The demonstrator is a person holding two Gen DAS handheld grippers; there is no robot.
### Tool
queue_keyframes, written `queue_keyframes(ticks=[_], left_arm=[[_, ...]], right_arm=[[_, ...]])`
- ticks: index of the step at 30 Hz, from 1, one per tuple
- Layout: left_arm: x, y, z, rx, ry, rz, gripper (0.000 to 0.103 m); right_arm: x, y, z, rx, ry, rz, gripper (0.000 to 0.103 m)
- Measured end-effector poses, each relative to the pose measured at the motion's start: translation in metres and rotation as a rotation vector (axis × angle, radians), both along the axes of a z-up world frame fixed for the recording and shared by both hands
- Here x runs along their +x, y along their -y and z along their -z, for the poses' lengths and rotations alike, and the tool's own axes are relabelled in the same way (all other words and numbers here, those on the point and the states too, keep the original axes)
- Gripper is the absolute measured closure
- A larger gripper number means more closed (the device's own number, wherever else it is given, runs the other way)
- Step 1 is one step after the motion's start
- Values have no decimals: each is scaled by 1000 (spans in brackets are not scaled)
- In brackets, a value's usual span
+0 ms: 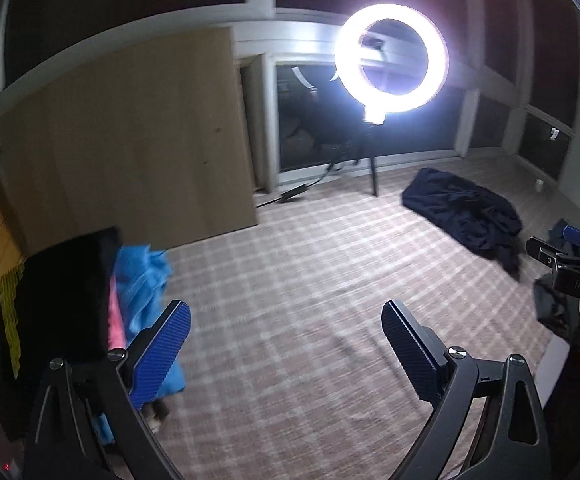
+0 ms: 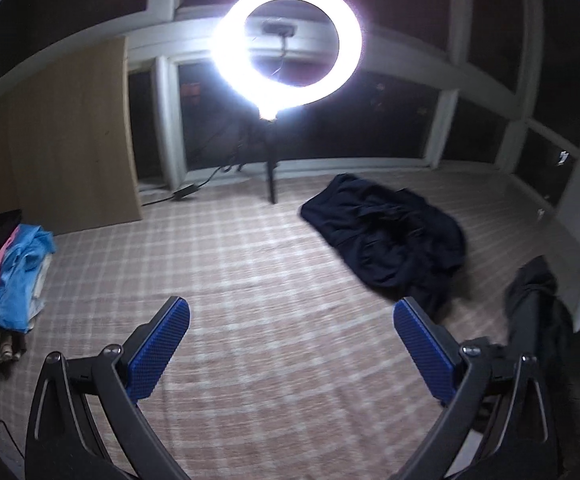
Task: Fold clothes
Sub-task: 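Move the right tool toward the crumpled navy garment on the floor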
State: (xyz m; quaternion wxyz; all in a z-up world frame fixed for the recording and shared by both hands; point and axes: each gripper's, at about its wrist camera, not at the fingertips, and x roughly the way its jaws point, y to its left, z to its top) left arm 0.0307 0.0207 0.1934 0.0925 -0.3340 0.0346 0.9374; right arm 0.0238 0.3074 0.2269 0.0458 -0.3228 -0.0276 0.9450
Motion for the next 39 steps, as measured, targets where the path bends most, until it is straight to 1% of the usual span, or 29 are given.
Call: queue_keyframes(ticks=[4,10,13,15,18,22,28,32,36,38,39], left_arm=[[-10,-26,-8,23,0,51,6],[-17,-78,-16,-3,-24,117,6],[-23,-106,-18,-7,-20,118,6],[-28,-125,-19,-8,-17,116,6],[-35,-153,-21,-10,-12,113,6],[-43,-195,-26,-33,-29,104,5],[-62,-238,-22,-64,-15,99,4],[-76,-266,-19,-86,-4,95,3],[-90,-281,-10,-105,24,81,3],[-97,-284,-5,-121,38,68,3],[-99,-283,-4,-132,42,61,3]], right_arm=[[5,-30,-14,5,-33,57,0],[0,-75,-23,-1,-53,100,0],[-6,-102,-21,10,-67,101,0],[-13,-124,-18,13,-55,112,0],[-24,-156,-15,-1,-53,95,0],[-44,-195,-9,-2,-59,82,0],[-77,-239,0,-23,-67,68,0],[-103,-261,10,-21,-55,52,1],[-132,-278,24,-23,-30,26,5],[-148,-286,33,-26,-15,11,13],[-155,-290,37,-27,-8,3,16]])
